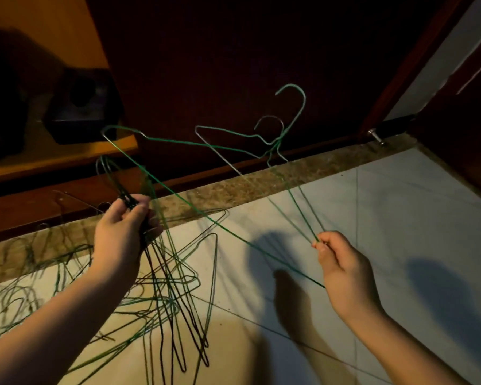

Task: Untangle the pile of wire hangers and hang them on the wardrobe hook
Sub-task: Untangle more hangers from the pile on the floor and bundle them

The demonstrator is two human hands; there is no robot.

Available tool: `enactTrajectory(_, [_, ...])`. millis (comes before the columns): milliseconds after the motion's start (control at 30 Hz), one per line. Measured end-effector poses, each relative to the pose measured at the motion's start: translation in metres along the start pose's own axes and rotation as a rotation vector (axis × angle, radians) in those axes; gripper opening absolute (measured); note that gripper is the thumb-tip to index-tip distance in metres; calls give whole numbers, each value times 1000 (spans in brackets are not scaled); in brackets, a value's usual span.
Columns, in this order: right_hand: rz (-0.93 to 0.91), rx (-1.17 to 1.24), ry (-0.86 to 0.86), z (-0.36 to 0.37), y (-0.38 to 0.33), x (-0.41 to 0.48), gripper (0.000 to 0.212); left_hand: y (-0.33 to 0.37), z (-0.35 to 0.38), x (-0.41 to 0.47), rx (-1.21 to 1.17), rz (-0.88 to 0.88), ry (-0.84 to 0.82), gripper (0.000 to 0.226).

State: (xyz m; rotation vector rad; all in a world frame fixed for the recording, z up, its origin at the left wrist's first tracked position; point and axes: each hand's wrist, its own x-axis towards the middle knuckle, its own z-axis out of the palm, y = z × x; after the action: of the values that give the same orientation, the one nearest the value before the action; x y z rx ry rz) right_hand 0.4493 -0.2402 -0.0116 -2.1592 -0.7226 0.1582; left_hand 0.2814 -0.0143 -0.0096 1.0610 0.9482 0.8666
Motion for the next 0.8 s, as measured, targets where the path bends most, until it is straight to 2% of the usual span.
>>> enactTrajectory(100, [94,248,-83,6,-13,9,14,11,-18,6,-14,30,28,22])
enactTrajectory(167, [163,282,-164,11,-12,19,14,16,-29,7,-18,46,41,22])
enactTrajectory(333, [305,-130,-358,49,34,27,28,11,-48,5,20,35,58,22])
enactTrajectory(400, [347,-259,-403,69,60,16,23,3,-52,2,63,11,56,22])
enactTrajectory(500, [382,-313,-460,86,82,1,16,-10,-52,-4,105,-26,30,20])
enactTrajectory(567, [392,-327,-476,90,88,-2,13,-16,-50,-8,123,-53,21,18])
enactTrajectory(800, [421,-158,-347,101,101,-2,9,-26,-45,-13,160,-79,-18,13])
